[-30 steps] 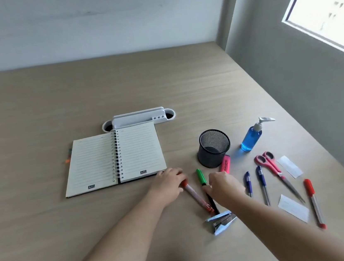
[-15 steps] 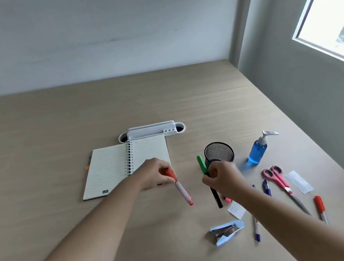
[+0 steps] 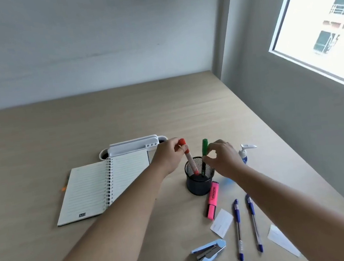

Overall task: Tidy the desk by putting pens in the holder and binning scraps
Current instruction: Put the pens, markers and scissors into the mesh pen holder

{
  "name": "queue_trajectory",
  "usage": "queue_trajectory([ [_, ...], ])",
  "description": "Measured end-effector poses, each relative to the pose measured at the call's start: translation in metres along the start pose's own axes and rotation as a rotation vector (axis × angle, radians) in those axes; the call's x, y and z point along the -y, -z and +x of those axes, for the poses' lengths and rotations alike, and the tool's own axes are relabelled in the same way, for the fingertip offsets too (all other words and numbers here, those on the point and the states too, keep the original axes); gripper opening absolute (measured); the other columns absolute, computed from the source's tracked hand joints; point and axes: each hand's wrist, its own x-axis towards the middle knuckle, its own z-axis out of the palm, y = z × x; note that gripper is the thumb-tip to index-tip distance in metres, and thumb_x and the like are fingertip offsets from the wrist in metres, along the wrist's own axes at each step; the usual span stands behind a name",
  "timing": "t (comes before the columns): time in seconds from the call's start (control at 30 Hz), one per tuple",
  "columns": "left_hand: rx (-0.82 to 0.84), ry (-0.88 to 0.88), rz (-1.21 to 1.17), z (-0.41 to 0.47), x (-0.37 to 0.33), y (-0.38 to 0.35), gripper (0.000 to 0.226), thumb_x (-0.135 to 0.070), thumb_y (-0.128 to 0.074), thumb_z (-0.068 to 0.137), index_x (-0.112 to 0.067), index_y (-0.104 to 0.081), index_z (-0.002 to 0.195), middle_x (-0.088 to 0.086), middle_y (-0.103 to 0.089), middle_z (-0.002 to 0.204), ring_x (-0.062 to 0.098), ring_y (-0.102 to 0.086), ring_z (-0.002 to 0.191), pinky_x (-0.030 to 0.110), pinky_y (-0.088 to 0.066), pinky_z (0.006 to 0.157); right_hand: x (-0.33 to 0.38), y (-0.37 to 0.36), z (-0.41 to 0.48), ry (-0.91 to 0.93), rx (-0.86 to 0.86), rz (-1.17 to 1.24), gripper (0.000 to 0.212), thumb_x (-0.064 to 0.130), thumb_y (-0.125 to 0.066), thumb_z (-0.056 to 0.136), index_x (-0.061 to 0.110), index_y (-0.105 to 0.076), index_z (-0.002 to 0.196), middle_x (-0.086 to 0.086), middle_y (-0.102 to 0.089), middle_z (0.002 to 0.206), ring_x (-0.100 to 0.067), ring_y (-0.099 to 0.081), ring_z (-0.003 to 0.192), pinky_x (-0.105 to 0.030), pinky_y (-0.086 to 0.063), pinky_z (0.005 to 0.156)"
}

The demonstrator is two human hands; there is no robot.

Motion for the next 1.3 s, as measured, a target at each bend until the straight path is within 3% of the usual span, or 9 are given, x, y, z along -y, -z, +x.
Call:
queue_trajectory([
  [0.13,0.043,0.059,0.018,-0.003,0.018,-0.032,0.018,-0.026,-0.057,0.091,-0.011,-0.068,0.091,0.003,-0.059,0.072,0.023,-0.050,0.071,0.027,-0.036,0.065,-0.021,-0.025,0.007,0.046,0.127,-0.083,0.020,0.032,-0.063,0.079,0.021,-0.070,0.093,-0.002,-0.059,0.123,-0.026,-0.047,0.118,-0.036,-0.040,0.096],
  [0.27,0.053,0.089,0.043,-0.005,0.024,-0.046,0.019,-0.028,-0.060,0.090,-0.010,-0.067,0.093,0.001,-0.055,0.070,0.020,-0.048,0.073,0.024,-0.033,0.065,-0.026,-0.031,0.006,0.068,0.214,-0.166,0.024,0.034,-0.059,0.082,0.021,-0.069,0.099,-0.003,-0.055,0.127,-0.028,-0.045,0.120,-0.042,-0.041,0.100],
  [0.4,-0.009,0.074,0.019,-0.002,0.021,-0.042,0.032,-0.025,-0.065,0.086,-0.015,-0.056,0.115,-0.004,-0.054,0.071,0.019,-0.054,0.077,0.027,-0.043,0.074,-0.024,-0.029,0.003,0.057,0.114,-0.111,0.029,0.029,-0.057,0.084,0.019,-0.064,0.110,-0.003,-0.054,0.129,-0.026,-0.044,0.120,-0.040,-0.042,0.099],
  [0.53,-0.047,0.009,0.078,-0.011,0.017,-0.030,0.053,-0.024,-0.066,0.085,-0.018,-0.043,0.132,-0.001,-0.057,0.080,0.022,-0.058,0.081,0.036,-0.050,0.082,-0.026,-0.018,-0.009,0.047,0.007,-0.003,0.020,0.026,-0.058,0.086,0.018,-0.065,0.103,0.000,-0.056,0.125,-0.022,-0.046,0.119,-0.034,-0.040,0.093],
  [0.7,-0.063,-0.158,0.131,-0.048,0.018,-0.027,0.018,-0.016,-0.063,0.084,-0.015,-0.059,0.101,-0.009,-0.049,0.062,0.012,-0.047,0.057,0.027,-0.043,0.065,-0.043,-0.001,-0.049,-0.066,-0.176,0.175,0.009,0.014,-0.060,0.084,0.013,-0.068,0.088,-0.004,-0.063,0.096,-0.023,-0.057,0.095,-0.026,-0.037,0.077],
  [0.8,0.055,-0.187,0.213,-0.077,0.028,-0.040,0.007,-0.022,-0.063,0.083,-0.015,-0.062,0.082,-0.011,-0.045,0.053,0.007,-0.043,0.052,0.024,-0.036,0.060,-0.056,-0.011,-0.079,-0.167,-0.103,0.075,0.012,0.020,-0.057,0.085,0.013,-0.067,0.084,-0.002,-0.066,0.081,-0.020,-0.056,0.075,-0.027,-0.040,0.067],
  [0.9,0.309,-0.121,0.242,-0.102,0.038,-0.059,0.019,-0.034,-0.066,0.080,-0.015,-0.062,0.083,-0.008,-0.053,0.064,0.016,-0.051,0.064,0.028,-0.044,0.066,-0.054,-0.029,-0.089,-0.214,0.083,-0.092,0.021,0.028,-0.054,0.081,0.012,-0.063,0.071,-0.005,-0.067,0.070,-0.022,-0.057,0.064,-0.030,-0.046,0.057],
  [1.03,0.565,-0.052,0.398,-0.126,0.052,-0.086,0.044,-0.057,-0.069,0.068,-0.020,-0.059,0.091,-0.005,-0.060,0.085,0.019,-0.057,0.080,0.033,-0.047,0.071,-0.043,-0.055,-0.077,-0.322,0.178,-0.108,0.042,0.034,-0.056,0.082,0.012,-0.037,0.050,-0.002,-0.037,0.048,-0.016,-0.032,0.043,-0.024,-0.024,0.042],
  [1.3,0.510,-0.126,0.593,-0.144,0.063,-0.102,0.047,-0.049,-0.064,0.075,-0.015,-0.056,0.106,0.003,-0.062,0.110,0.026,-0.059,0.100,0.031,-0.040,0.078,-0.030,-0.086,-0.066,-0.392,0.289,-0.174,0.040,0.040,-0.071,0.066,0.013,-0.043,0.058,-0.003,-0.045,0.059,-0.025,-0.054,0.065,-0.022,-0.032,0.042],
])
